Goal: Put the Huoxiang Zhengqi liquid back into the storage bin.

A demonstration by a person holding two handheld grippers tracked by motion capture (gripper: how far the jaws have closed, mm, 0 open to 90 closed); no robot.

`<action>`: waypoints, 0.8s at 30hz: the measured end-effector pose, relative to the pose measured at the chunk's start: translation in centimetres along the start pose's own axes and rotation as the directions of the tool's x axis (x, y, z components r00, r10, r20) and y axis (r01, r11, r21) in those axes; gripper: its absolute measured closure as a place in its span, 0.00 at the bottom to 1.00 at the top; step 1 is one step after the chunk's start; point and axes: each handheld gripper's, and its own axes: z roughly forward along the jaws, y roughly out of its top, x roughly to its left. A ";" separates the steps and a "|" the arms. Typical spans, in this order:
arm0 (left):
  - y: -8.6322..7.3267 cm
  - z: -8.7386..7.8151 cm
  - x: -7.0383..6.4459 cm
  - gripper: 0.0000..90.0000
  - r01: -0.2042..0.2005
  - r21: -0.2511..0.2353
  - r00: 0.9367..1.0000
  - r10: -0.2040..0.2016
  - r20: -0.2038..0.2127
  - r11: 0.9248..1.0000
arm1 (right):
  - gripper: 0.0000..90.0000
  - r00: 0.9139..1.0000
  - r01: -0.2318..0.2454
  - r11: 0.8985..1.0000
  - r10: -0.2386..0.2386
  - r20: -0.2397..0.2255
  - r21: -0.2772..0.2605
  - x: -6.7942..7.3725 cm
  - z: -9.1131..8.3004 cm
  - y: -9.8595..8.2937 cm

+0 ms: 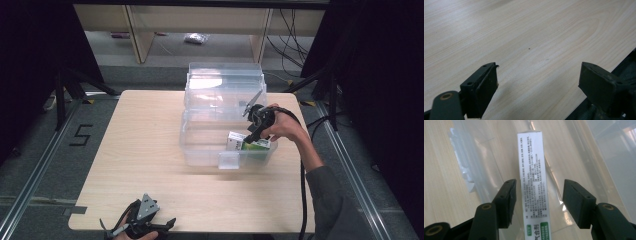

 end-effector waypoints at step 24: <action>0.0 0.0 0.0 0.16 0.009 -0.013 1.000 -0.009 -0.003 1.000 | 0.38 0.989 -0.110 0.987 0.120 0.089 -0.119 1.2 -3.0 -1.0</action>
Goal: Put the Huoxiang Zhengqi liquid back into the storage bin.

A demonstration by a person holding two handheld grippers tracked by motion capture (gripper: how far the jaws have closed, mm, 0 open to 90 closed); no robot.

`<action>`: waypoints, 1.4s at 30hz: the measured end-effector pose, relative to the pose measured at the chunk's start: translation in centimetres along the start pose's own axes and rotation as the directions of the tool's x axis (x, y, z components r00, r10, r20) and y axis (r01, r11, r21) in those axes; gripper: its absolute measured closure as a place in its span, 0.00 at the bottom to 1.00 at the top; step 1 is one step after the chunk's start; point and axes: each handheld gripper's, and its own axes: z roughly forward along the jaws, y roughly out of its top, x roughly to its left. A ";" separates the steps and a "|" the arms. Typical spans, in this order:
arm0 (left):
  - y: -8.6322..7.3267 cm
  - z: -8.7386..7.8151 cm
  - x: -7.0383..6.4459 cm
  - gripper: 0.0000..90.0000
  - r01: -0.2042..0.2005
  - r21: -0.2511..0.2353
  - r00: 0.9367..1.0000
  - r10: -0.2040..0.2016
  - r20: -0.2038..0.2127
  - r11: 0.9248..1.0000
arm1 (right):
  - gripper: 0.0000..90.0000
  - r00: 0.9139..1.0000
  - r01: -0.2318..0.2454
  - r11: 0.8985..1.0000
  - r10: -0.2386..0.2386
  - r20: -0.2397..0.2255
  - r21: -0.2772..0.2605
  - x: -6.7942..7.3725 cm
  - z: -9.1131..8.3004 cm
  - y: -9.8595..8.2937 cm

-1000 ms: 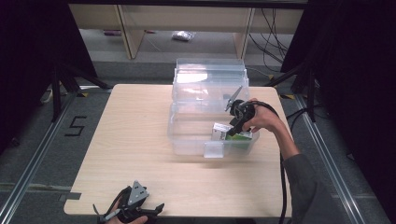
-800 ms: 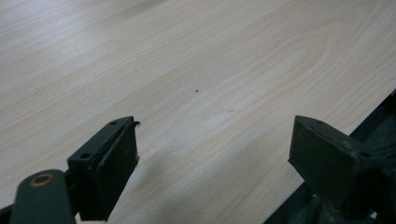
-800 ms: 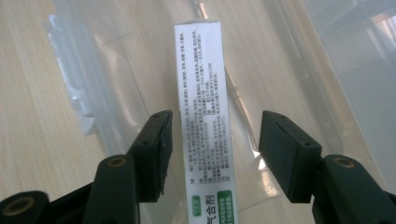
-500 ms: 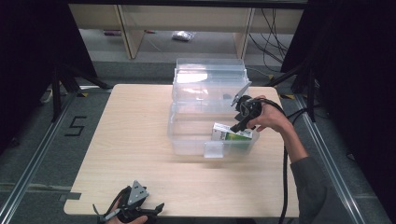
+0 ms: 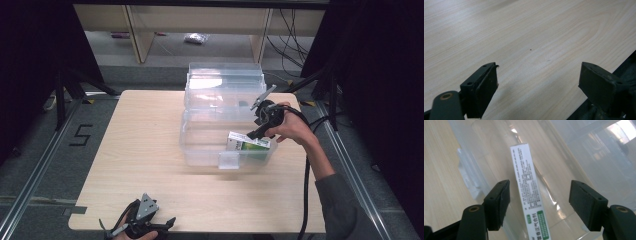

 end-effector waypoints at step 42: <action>0.1 0.0 0.1 0.16 -0.014 0.013 1.000 0.014 -0.011 1.000 | 0.27 0.994 -0.092 0.987 0.099 0.049 -0.131 4.2 -0.4 -2.7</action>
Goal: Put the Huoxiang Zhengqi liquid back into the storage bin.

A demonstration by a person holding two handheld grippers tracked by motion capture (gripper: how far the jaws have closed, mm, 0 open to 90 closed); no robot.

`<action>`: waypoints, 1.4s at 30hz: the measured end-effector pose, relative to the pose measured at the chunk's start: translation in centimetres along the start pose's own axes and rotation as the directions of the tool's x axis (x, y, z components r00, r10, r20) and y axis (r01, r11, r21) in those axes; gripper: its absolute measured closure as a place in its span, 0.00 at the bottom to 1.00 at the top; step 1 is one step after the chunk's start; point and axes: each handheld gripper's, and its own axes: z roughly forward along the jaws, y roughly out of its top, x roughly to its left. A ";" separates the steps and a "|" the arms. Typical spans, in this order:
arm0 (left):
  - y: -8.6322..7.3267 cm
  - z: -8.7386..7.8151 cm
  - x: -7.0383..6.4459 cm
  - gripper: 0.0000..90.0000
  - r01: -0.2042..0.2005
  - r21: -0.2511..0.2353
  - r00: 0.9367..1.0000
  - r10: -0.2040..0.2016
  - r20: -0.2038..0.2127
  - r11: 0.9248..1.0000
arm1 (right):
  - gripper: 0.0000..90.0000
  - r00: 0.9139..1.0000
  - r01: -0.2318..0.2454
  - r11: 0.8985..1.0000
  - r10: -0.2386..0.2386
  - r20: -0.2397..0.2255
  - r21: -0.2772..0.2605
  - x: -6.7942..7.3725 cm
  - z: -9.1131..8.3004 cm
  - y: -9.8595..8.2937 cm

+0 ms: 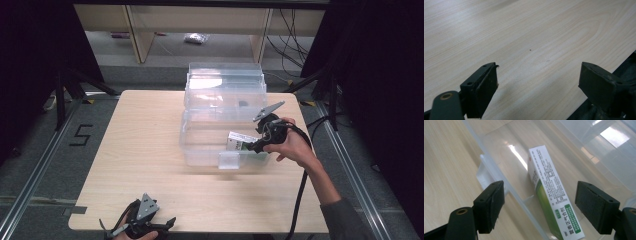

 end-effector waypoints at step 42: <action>0.0 -0.1 0.1 0.16 -0.018 0.013 1.000 0.018 0.000 1.000 | 0.25 0.998 -0.025 0.993 0.019 -0.055 -0.114 3.5 0.6 -5.8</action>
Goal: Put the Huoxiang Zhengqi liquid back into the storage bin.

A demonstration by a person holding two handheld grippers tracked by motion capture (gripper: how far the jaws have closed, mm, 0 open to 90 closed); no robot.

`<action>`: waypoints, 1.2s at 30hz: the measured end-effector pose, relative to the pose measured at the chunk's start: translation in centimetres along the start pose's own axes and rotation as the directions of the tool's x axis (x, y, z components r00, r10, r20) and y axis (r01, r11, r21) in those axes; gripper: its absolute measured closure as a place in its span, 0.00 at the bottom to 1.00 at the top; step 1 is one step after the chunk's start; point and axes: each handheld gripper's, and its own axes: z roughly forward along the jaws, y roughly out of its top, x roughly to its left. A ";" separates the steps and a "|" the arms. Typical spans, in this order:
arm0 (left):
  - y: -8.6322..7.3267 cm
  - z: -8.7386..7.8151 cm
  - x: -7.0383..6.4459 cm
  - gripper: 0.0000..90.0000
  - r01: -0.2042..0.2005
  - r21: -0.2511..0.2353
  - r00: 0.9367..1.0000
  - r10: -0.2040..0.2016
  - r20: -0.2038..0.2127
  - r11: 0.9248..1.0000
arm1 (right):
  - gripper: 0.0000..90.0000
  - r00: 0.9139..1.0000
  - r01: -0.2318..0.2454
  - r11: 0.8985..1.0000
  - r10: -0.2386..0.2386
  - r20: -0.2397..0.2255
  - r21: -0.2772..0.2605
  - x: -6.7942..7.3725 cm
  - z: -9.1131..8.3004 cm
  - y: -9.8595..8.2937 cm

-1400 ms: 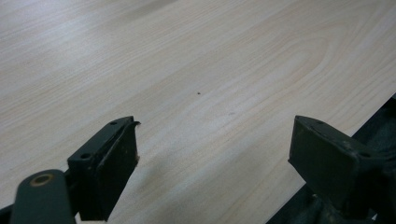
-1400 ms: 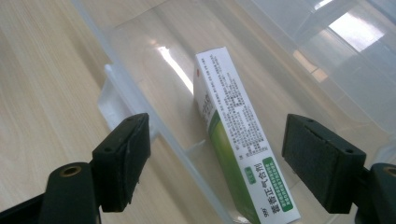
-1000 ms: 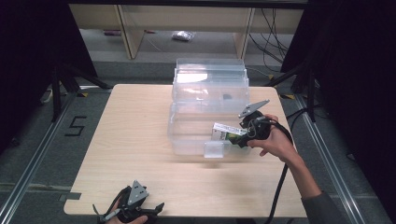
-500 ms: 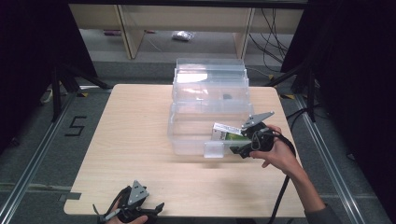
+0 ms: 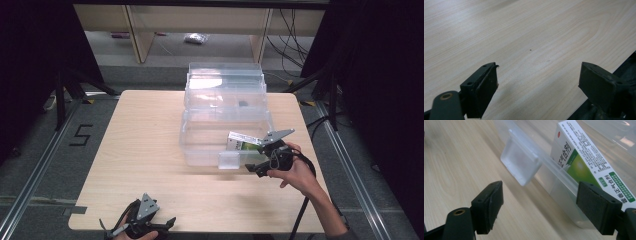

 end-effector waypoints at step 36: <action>0.0 0.1 -0.3 0.16 0.025 -0.019 1.000 -0.025 0.001 0.999 | 0.24 0.992 -0.125 0.992 0.125 0.004 -0.031 3.6 1.0 -6.5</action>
